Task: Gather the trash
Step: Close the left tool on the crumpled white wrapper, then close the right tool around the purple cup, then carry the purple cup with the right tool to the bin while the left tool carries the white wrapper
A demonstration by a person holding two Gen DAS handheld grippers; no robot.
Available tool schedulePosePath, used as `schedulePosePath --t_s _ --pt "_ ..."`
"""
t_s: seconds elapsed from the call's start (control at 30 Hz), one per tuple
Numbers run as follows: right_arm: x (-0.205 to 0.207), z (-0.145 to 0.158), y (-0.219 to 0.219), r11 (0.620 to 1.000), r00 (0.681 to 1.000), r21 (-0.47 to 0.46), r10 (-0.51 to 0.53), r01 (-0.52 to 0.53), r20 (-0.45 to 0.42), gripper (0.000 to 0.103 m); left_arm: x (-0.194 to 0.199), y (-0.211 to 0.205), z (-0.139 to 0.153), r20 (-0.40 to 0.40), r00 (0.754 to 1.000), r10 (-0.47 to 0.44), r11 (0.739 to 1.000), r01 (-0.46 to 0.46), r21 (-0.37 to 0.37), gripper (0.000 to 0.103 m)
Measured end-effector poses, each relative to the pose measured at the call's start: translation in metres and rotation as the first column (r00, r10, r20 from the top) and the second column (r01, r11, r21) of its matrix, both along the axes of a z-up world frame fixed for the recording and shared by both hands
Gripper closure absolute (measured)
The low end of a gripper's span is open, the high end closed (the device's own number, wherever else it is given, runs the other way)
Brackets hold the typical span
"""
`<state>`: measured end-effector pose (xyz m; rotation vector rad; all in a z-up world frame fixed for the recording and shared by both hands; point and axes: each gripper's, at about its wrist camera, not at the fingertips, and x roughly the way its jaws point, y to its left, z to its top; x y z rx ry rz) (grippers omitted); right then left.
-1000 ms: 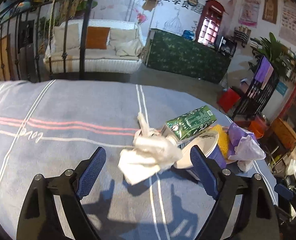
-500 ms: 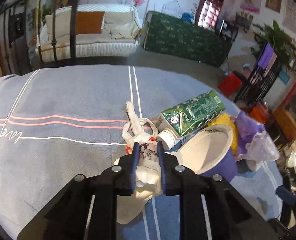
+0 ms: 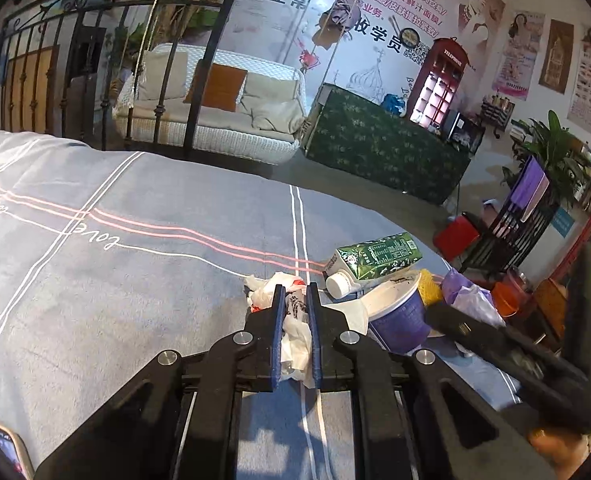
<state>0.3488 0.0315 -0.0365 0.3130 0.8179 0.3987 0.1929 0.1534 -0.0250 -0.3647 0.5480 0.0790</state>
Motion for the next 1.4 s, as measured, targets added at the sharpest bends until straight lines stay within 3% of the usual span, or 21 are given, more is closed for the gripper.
schedulePosePath --t_s 0.17,0.27,0.4,0.43,0.5,0.7,0.97,1.4 --pt "0.026 -0.011 0.011 0.995 0.994 0.041 -0.085 0.089 -0.072 0.016 -0.017 0.001 0.0 0.025 1.0 0.013 0.999 -0.012 -0.034 0.092" --pt "0.034 -0.015 0.015 0.987 0.985 0.004 -0.157 0.158 -0.069 0.016 -0.022 0.001 -0.003 0.027 1.0 0.003 0.998 -0.001 -0.061 0.092" --pt "0.045 -0.031 0.009 0.978 0.967 0.035 -0.196 0.204 -0.162 0.016 -0.024 0.001 -0.005 0.03 0.999 -0.011 0.997 0.013 -0.07 0.092" --pt "0.046 -0.033 0.011 0.98 0.969 0.045 -0.185 0.195 -0.163 0.017 -0.024 0.002 -0.005 0.031 0.999 -0.012 0.997 0.014 -0.079 0.092" --pt "0.048 -0.033 0.017 0.985 0.977 0.061 -0.151 0.162 -0.151 0.031 -0.024 0.003 -0.005 0.032 0.999 -0.014 0.996 0.017 -0.086 0.092" --pt "0.04 -0.031 0.026 0.991 0.986 0.021 -0.126 0.129 -0.113 0.039 -0.025 0.003 -0.004 0.032 0.999 -0.015 0.997 0.018 -0.081 0.092" --pt "0.008 -0.02 0.01 0.996 0.994 0.03 -0.08 0.082 -0.076 0.042 -0.036 -0.001 0.003 0.057 0.998 -0.011 0.997 0.015 -0.07 0.092" --pt "-0.08 -0.003 -0.038 0.999 0.999 0.009 0.036 -0.036 0.008 0.042 -0.059 -0.012 0.007 0.072 0.995 -0.07 0.994 0.076 -0.083 0.092"
